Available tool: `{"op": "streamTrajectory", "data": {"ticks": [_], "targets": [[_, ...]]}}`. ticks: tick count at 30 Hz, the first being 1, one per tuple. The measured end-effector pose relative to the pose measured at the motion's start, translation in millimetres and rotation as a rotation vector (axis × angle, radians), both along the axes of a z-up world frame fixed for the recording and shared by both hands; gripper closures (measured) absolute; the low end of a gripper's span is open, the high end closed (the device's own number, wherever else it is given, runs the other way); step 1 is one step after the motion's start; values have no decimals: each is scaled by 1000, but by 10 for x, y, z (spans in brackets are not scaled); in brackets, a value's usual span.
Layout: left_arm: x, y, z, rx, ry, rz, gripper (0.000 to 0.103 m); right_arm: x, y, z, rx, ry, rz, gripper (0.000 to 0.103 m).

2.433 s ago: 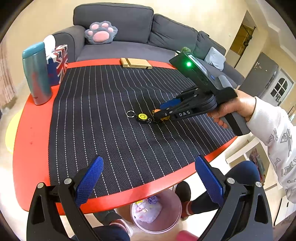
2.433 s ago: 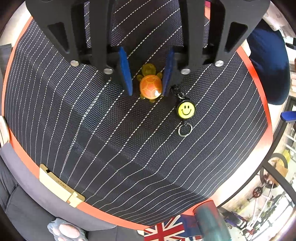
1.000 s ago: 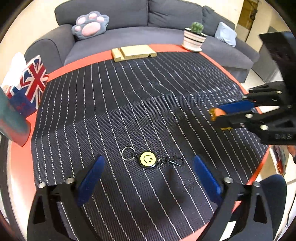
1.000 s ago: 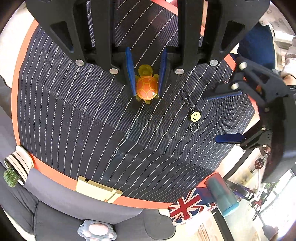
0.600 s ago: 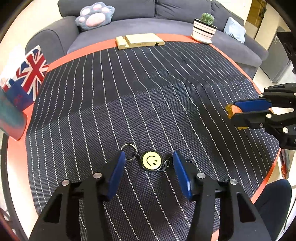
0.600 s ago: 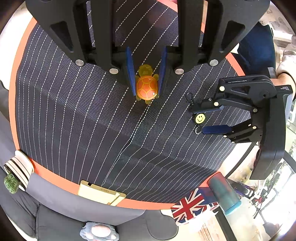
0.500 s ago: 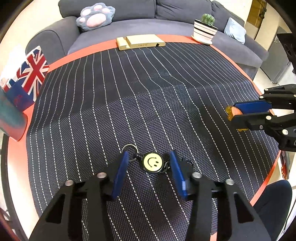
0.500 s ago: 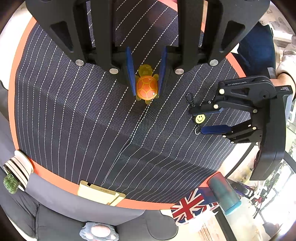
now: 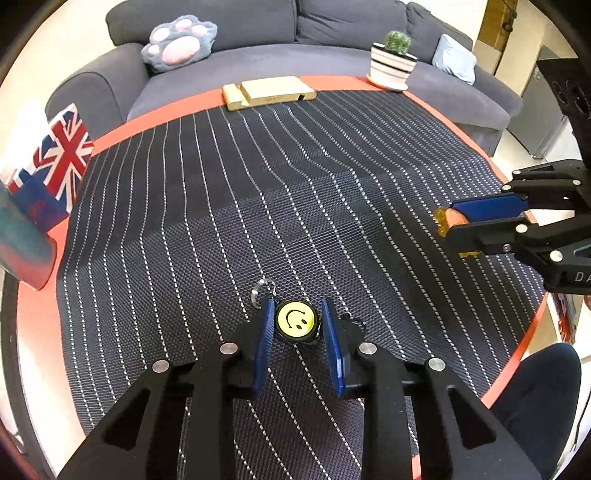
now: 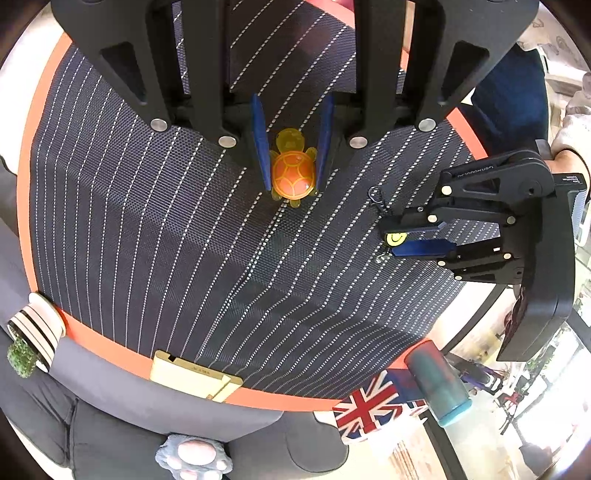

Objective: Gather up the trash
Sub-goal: 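Carry the turtle with the right gripper and the smiley keychain with the left gripper over the bin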

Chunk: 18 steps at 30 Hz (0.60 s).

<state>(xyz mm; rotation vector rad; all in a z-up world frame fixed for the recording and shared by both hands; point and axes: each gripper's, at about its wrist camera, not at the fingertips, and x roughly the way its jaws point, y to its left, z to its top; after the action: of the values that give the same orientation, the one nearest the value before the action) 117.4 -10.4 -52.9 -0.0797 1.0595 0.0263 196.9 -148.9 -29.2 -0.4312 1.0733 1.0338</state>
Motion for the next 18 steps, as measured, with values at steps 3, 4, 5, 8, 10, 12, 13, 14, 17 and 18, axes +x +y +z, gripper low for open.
{"op": "streamTrajectory", "data": {"ticks": [3,4,5,8,10,12,13,14,17,18], "targets": [[-50,-18,77,-1,-17,-15,77,-72,-20,53,15,-7,-3,79],[-75,-26,114,-2,-24,-22,77,-89,-27,64,18,-8,-3,79],[-91,-31,139,-3,-29,-25,77,-115,-38,81,22,-11,-4,79],[-177,-63,243,-7,-45,-46,77,-214,-84,149,34,-23,-7,79],[-237,-90,293,-10,-53,-60,77,-283,-121,199,43,-33,-8,79],[-323,-118,362,-14,-65,-74,77,-370,-176,265,58,-41,-11,79],[-377,-135,405,-18,-73,-80,77,-413,-202,294,65,-45,-10,79],[-407,-147,434,-19,-78,-84,77,-439,-217,315,69,-48,-10,79],[-535,-200,541,-22,-96,-105,77,-580,-292,401,91,-61,-9,79],[-572,-217,570,-22,-102,-111,77,-639,-321,433,98,-65,-8,79]]}}
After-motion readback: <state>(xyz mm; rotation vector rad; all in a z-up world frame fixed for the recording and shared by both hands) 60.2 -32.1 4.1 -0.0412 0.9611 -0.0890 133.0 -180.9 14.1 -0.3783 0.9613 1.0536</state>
